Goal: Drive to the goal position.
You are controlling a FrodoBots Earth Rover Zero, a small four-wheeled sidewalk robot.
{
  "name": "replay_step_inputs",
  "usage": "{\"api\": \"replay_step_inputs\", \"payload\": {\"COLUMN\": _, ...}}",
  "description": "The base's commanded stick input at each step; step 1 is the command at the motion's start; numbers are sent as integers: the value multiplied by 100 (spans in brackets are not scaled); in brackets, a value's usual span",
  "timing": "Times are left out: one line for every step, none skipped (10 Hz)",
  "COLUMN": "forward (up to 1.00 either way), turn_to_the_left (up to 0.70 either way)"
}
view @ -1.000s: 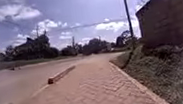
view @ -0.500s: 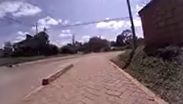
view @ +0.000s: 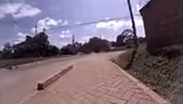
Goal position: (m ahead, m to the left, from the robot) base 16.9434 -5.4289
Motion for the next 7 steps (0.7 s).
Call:
{"api": "replay_step_inputs", "payload": {"forward": 50, "turn_to_the_left": 0}}
{"api": "replay_step_inputs", "payload": {"forward": 50, "turn_to_the_left": 0}}
{"api": "replay_step_inputs", "payload": {"forward": 50, "turn_to_the_left": 0}}
{"api": "replay_step_inputs", "payload": {"forward": 50, "turn_to_the_left": 0}}
{"api": "replay_step_inputs", "payload": {"forward": 50, "turn_to_the_left": 0}}
{"api": "replay_step_inputs", "payload": {"forward": 50, "turn_to_the_left": 0}}
{"api": "replay_step_inputs", "payload": {"forward": 50, "turn_to_the_left": 0}}
